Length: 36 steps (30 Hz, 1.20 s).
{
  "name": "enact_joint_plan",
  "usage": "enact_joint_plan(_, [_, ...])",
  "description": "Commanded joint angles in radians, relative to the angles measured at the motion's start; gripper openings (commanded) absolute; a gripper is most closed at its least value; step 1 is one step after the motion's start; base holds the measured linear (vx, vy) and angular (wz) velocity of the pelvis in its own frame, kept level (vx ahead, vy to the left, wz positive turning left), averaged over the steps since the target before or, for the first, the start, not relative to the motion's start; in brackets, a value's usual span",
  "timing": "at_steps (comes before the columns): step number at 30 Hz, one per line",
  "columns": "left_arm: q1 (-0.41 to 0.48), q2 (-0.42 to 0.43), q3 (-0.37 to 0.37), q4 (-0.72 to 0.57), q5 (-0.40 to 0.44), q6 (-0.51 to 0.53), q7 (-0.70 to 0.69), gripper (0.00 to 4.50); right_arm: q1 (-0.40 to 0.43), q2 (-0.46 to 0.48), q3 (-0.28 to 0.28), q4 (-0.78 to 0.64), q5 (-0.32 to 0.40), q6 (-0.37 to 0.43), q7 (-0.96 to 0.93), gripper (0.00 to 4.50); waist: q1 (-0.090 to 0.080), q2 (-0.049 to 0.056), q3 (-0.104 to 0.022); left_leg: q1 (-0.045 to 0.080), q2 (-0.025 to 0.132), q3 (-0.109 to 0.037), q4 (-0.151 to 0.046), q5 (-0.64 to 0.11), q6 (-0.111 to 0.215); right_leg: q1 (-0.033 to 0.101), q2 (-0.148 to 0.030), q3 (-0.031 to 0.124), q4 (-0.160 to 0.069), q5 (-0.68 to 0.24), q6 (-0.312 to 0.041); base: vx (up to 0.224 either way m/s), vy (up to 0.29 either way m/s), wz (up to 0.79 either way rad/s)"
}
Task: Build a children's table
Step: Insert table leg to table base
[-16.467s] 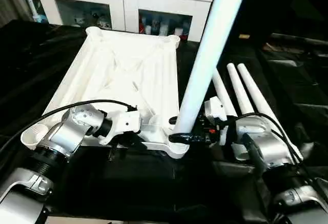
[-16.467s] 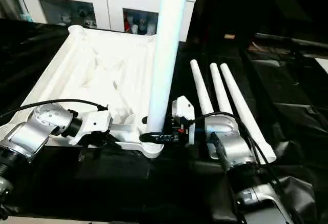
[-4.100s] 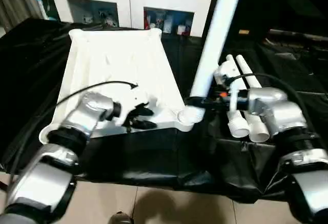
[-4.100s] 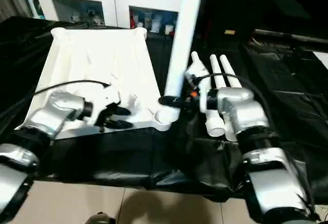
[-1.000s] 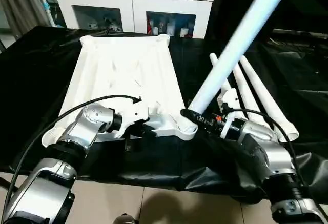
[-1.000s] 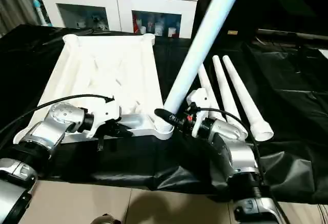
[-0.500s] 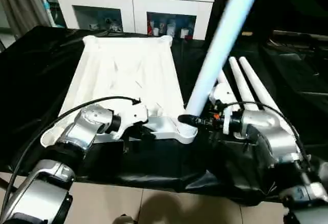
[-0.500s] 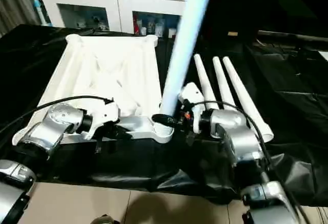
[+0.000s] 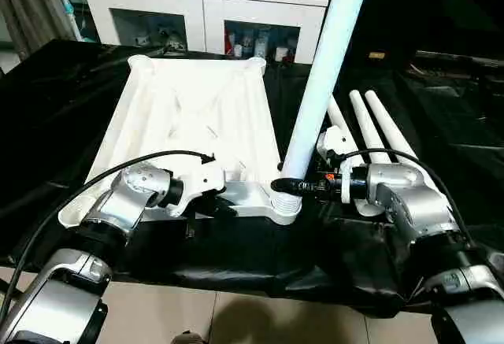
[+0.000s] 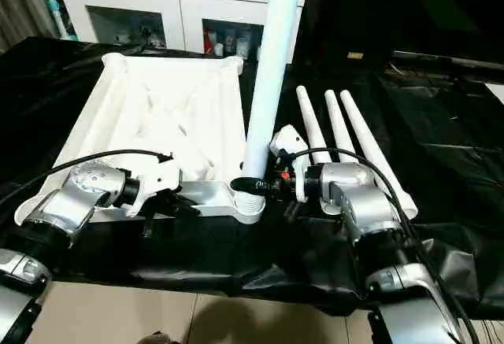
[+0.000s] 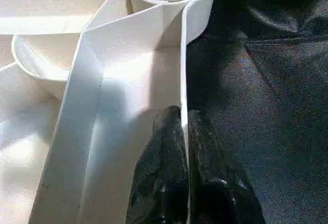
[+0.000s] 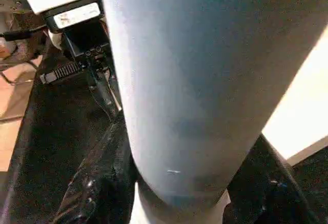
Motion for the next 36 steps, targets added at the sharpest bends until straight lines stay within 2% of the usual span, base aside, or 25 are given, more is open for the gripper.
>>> enact_joint_plan(1, [-0.004, -0.008, 0.034, -0.021, -0.038, -0.003, 0.015, 0.0, 0.049, 0.019, 0.018, 0.079, 0.0, 0.054, 0.011, 1.86, -0.009, 0.001, -0.052, 0.014, 0.015, 0.001, -0.072, -0.234, 0.01, 0.034, -0.074, 0.048, -0.09, -0.162, -0.185, 0.0, 0.0, 0.0])
enact_joint_plan(3, [-0.004, -0.009, 0.034, -0.022, -0.038, -0.002, 0.014, 0.0, 0.046, 0.021, 0.008, 0.087, 0.005, 0.057, 0.003, 1.86, -0.009, -0.002, -0.052, 0.013, 0.015, 0.001, -0.073, -0.24, 0.009, 0.035, -0.074, 0.047, -0.091, -0.166, -0.186, 0.0, 0.0, 0.0])
enact_joint_plan(4, [-0.005, -0.009, 0.034, -0.023, -0.038, -0.001, 0.013, 0.0, 0.044, 0.023, 0.001, 0.093, 0.009, 0.058, -0.003, 1.86, -0.01, 0.0, -0.051, 0.013, 0.015, 0.001, -0.073, -0.245, 0.007, 0.035, -0.074, 0.047, -0.092, -0.175, -0.187, 0.0, 0.0, 0.0])
enact_joint_plan(5, [-0.008, -0.008, 0.033, -0.024, -0.036, -0.002, 0.009, 0.0, 0.04, 0.025, -0.031, 0.117, 0.029, 0.065, -0.011, 1.86, -0.01, 0.003, -0.051, 0.013, 0.015, 0.0, -0.074, -0.25, 0.005, 0.034, -0.074, 0.047, -0.093, -0.181, -0.186, 0.0, 0.0, 0.0])
enact_joint_plan(6, [-0.008, -0.008, 0.033, -0.024, -0.036, -0.002, 0.009, 0.0, 0.04, 0.025, -0.031, 0.117, 0.029, 0.065, -0.011, 1.86, -0.01, 0.007, -0.052, 0.015, 0.015, 0.0, -0.073, -0.255, 0.003, 0.033, -0.075, 0.048, -0.093, -0.183, -0.19, 0.0, 0.0, 0.0])
enact_joint_plan(7, [-0.011, -0.009, 0.033, -0.023, -0.035, -0.004, 0.009, 0.0, 0.04, 0.024, -0.043, 0.125, 0.036, 0.062, -0.013, 1.86, -0.01, 0.003, -0.052, 0.015, 0.016, 0.0, -0.074, -0.258, 0.002, 0.035, -0.074, 0.048, -0.093, -0.181, -0.193, 0.0, 0.0, 0.0])
enact_joint_plan(8, [-0.015, -0.01, 0.033, -0.021, -0.034, -0.005, 0.011, 0.0, 0.054, 0.022, -0.066, 0.121, 0.048, 0.05, -0.028, 1.86, -0.01, 0.005, -0.052, 0.014, 0.016, 0.0, -0.074, -0.256, 0.001, 0.035, -0.074, 0.047, -0.092, -0.175, -0.195, 0.0, 0.0, 0.0])
enact_joint_plan(13, [-0.021, -0.013, 0.035, -0.012, -0.031, -0.008, 0.022, 0.0, 0.11, 0.03, -0.093, 0.075, 0.065, 0.016, -0.056, 1.86, -0.008, 0.007, -0.052, 0.015, 0.016, 0.001, -0.074, -0.255, 0.004, 0.034, -0.073, 0.048, -0.093, -0.153, -0.198, 0.0, 0.0, 0.0])
enact_joint_plan(14, [-0.021, -0.013, 0.035, -0.012, -0.031, -0.008, 0.022, 0.0, 0.111, 0.03, -0.093, 0.075, 0.065, 0.016, -0.056, 1.86, -0.008, 0.009, -0.052, 0.015, 0.016, 0.0, -0.074, -0.258, 0.002, 0.034, -0.074, 0.048, -0.093, -0.157, -0.196, 0.0, 0.0, 0.0])
enact_joint_plan(15, [-0.022, -0.013, 0.035, -0.011, -0.031, -0.009, 0.022, 0.0, 0.117, 0.031, -0.094, 0.07, 0.065, 0.01, -0.06, 1.86, -0.008, 0.008, -0.051, 0.015, 0.016, 0.0, -0.076, -0.268, 0.0, 0.034, -0.074, 0.047, -0.095, -0.175, -0.193, 0.0, 0.0, 0.0])
enact_joint_plan(16, [-0.025, -0.013, 0.035, -0.006, -0.029, -0.01, 0.022, 0.0, 0.125, 0.035, -0.097, 0.065, 0.063, 0.0, -0.068, 1.86, -0.008, 0.015, -0.051, 0.016, 0.016, -0.002, -0.076, -0.274, -0.003, 0.033, -0.075, 0.048, -0.095, -0.183, -0.191, 0.0, 0.0, 0.0])
enact_joint_plan(17, [-0.027, -0.013, 0.035, -0.002, -0.028, -0.012, 0.024, 0.0, 0.142, 0.038, -0.094, 0.049, 0.055, -0.021, -0.078, 1.86, -0.009, 0.013, -0.051, 0.017, 0.017, -0.001, -0.077, -0.284, -0.005, 0.032, -0.074, 0.048, -0.097, -0.19, -0.191, 0.0, 0.0, 0.0])
enact_joint_plan(19, [-0.035, -0.016, 0.036, 0.01, -0.024, -0.019, 0.031, 0.0, 0.173, 0.049, -0.092, 0.013, 0.044, -0.06, -0.101, 1.86, -0.008, 0.018, -0.051, 0.019, 0.017, -0.003, -0.08, -0.293, -0.009, 0.031, -0.074, 0.049, -0.099, -0.181, -0.188, 0.0, 0.0, 0.0])
enact_joint_plan(21, [-0.037, -0.016, 0.036, 0.013, -0.023, -0.02, 0.032, 0.0, 0.178, 0.051, -0.091, 0.005, 0.041, -0.067, -0.107, 1.86, -0.01, 0.016, -0.05, 0.017, 0.016, -0.003, -0.081, -0.294, -0.007, 0.034, -0.073, 0.048, -0.099, -0.182, -0.189, 0.0, 0.0, 0.0])
enact_joint_plan(22, [-0.041, -0.017, 0.036, 0.019, -0.022, -0.022, 0.032, 0.0, 0.185, 0.053, -0.089, -0.007, 0.035, -0.078, -0.115, 1.86, -0.01, 0.022, -0.049, 0.019, 0.016, -0.003, -0.081, -0.309, -0.009, 0.031, -0.073, 0.048, -0.103, -0.196, -0.186, 0.0, 0.0, 0.0])
enact_joint_plan(25, [-0.05, -0.02, 0.034, 0.033, -0.017, -0.027, 0.036, 0.0, 0.202, 0.055, -0.069, -0.05, 0.014, -0.102, -0.132, 1.86, -0.011, 0.024, -0.048, 0.019, 0.014, -0.004, -0.083, -0.322, -0.013, 0.032, -0.074, 0.049, -0.106, -0.231, -0.178, 0.0, 0.0, 0.0])
enact_joint_plan(29, [-0.052, -0.022, 0.034, 0.033, -0.016, -0.024, 0.039, 0.0, 0.221, 0.055, -0.049, -0.106, 0.005, -0.097, -0.136, 1.86, -0.01, 0.019, -0.046, 0.022, 0.016, -0.005, -0.085, -0.335, -0.012, 0.029, -0.075, 0.051, -0.112, -0.271, -0.162, 0.0, 0.0, 0.0])
enact_joint_plan(32, [-0.049, -0.023, 0.035, 0.031, -0.015, -0.023, 0.043, 0.0, 0.231, 0.051, -0.031, -0.137, 0.002, -0.09, -0.137, 1.86, -0.009, 0.016, -0.048, 0.018, 0.016, -0.004, -0.086, -0.299, -0.005, 0.031, -0.075, 0.051, -0.109, -0.239, -0.163, 0.0, 0.0, 0.0])
enact_joint_plan(33, [-0.049, -0.023, 0.035, 0.03, -0.015, -0.023, 0.044, 0.0, 0.232, 0.051, -0.029, -0.141, 0.003, -0.087, -0.138, 1.86, -0.01, 0.01, -0.047, 0.017, 0.016, -0.003, -0.086, -0.294, -0.002, 0.032, -0.074, 0.05, -0.109, -0.235, -0.163, 0.0, 0.0, 0.0])
enact_joint_plan(35, [-0.044, -0.023, 0.037, 0.023, -0.018, -0.018, 0.045, 0.0, 0.227, 0.049, -0.02, -0.151, 0.005, -0.07, -0.129, 1.86, -0.008, 0.014, -0.047, 0.018, 0.016, -0.002, -0.085, -0.285, 0.002, 0.03, -0.075, 0.051, -0.109, -0.232, -0.164, 0.0, 0.0, 0.0])
enact_joint_plan(36, [-0.041, -0.023, 0.037, 0.02, -0.018, -0.017, 0.046, 0.0, 0.224, 0.047, -0.015, -0.152, 0.004, -0.065, -0.122, 1.86, -0.01, 0.006, -0.047, 0.017, 0.016, -0.001, -0.085, -0.28, 0.004, 0.032, -0.074, 0.05, -0.109, -0.231, -0.163, 0.0, 0.0, 0.0])
